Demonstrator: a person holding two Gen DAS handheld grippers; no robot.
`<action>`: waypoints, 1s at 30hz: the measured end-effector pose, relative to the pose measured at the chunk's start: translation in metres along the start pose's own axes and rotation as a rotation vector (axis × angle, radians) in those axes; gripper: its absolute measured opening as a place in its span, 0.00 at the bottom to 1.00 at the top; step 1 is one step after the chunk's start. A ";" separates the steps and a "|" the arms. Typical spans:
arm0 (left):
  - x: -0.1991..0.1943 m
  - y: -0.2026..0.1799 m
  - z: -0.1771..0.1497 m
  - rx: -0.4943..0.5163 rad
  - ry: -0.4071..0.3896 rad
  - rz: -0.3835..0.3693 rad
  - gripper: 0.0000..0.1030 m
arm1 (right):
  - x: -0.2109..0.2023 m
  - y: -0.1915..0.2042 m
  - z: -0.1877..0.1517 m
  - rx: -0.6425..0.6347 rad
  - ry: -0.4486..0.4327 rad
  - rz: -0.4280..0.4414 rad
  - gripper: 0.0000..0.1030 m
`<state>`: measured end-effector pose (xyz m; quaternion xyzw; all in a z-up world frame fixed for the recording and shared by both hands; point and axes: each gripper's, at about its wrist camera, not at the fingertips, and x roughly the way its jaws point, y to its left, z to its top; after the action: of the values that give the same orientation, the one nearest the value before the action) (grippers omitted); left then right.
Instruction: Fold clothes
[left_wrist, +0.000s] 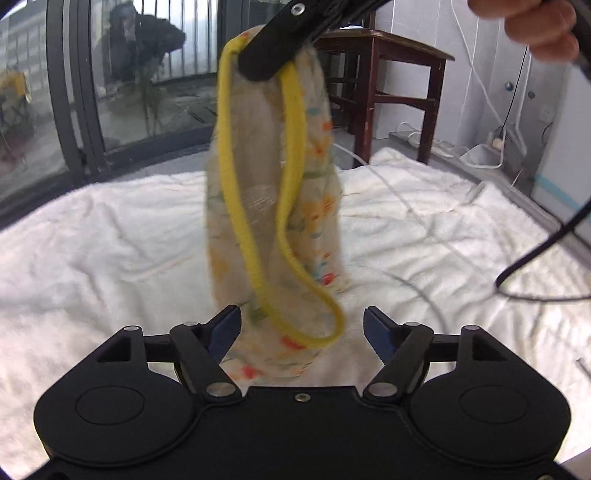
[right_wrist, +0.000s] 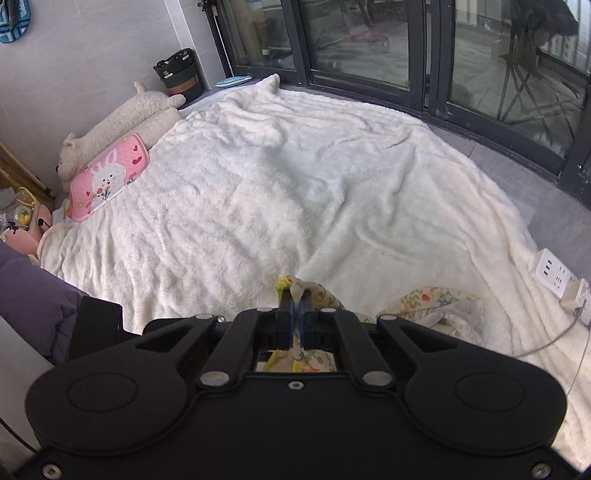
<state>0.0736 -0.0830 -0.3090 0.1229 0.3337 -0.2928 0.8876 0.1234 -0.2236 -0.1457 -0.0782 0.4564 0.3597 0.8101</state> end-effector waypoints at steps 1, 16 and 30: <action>-0.004 -0.001 -0.006 0.054 -0.003 0.000 0.70 | 0.000 0.001 0.001 -0.006 0.003 0.000 0.03; -0.004 -0.034 -0.073 0.906 -0.233 0.013 0.72 | 0.017 0.034 -0.017 -0.100 0.120 0.046 0.03; -0.017 -0.001 -0.052 0.675 -0.162 0.046 0.06 | 0.041 0.079 -0.119 -0.759 0.192 -0.229 0.04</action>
<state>0.0354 -0.0552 -0.3366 0.3933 0.1437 -0.3753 0.8269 0.0034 -0.1991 -0.2307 -0.4551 0.3531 0.4012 0.7122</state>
